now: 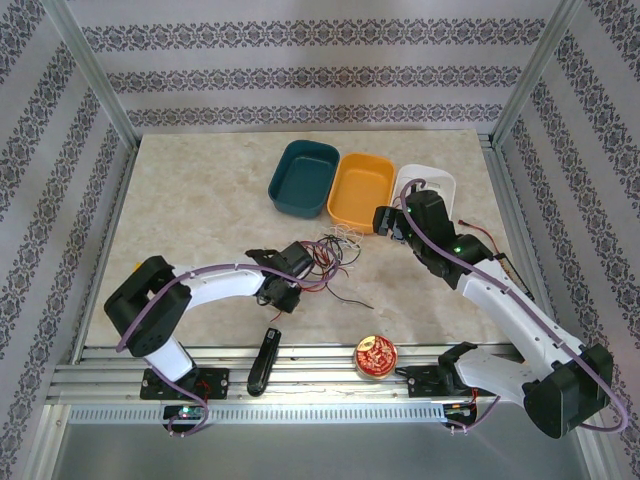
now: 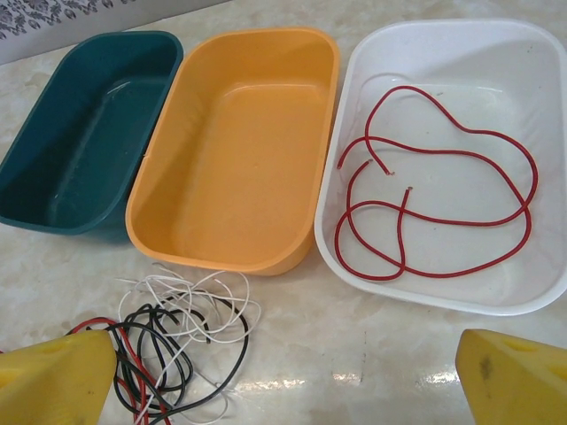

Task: Untangle the cables

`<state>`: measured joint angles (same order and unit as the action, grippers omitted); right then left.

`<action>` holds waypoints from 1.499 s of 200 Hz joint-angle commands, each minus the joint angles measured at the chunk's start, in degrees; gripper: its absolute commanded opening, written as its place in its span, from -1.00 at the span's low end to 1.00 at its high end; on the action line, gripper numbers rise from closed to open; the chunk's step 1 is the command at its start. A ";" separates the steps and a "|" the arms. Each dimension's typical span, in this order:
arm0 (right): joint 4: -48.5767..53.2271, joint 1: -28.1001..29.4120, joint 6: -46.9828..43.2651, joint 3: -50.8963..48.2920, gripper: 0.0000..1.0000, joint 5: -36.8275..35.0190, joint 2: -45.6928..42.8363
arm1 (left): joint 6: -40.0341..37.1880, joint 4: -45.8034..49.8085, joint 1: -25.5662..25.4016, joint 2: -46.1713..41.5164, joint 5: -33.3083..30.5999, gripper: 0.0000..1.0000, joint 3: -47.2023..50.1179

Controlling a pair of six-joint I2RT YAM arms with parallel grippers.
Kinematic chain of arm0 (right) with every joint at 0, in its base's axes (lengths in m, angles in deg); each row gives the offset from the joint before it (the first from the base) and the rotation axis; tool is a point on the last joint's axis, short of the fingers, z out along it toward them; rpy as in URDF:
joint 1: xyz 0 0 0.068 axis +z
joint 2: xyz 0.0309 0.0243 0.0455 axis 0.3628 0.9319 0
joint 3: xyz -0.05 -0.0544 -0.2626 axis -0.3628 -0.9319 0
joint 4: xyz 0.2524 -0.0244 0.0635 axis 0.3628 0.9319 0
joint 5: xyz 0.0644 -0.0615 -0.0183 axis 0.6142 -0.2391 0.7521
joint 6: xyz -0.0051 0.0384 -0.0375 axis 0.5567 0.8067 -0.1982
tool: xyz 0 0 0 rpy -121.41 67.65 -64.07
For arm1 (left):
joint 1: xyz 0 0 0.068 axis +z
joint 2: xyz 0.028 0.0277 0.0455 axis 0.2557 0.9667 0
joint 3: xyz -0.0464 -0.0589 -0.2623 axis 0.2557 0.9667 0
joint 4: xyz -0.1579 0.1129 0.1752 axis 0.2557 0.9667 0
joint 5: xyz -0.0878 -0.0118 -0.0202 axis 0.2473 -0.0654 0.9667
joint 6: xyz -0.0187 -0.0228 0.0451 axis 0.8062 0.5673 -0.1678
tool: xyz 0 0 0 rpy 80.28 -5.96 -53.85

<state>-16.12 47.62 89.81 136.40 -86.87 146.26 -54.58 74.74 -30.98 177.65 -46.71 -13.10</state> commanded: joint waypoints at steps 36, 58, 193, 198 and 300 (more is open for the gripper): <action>-1.33 -0.68 1.05 -0.57 0.96 -1.89 -0.78 | -0.71 2.50 -2.71 4.62 -4.04 -1.00 -2.31; -1.41 -0.68 0.87 -0.62 0.96 -1.33 -0.67 | -0.15 1.75 -2.71 3.26 -4.86 -1.00 -2.13; -5.59 3.94 -1.01 2.66 0.96 11.11 4.62 | -0.03 0.18 -2.63 -29.52 -23.56 -1.00 0.59; -6.18 4.19 -1.24 2.72 0.96 12.15 4.99 | -0.40 -0.69 -2.63 -30.56 -23.39 -1.00 0.67; -29.70 9.84 -8.99 -6.58 0.56 26.20 5.57 | -7.31 -12.55 -2.60 -34.41 -18.49 -1.00 -3.24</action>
<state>-40.23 56.49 84.52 130.50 -62.20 152.31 -59.26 66.50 -33.19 143.14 -66.36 -13.56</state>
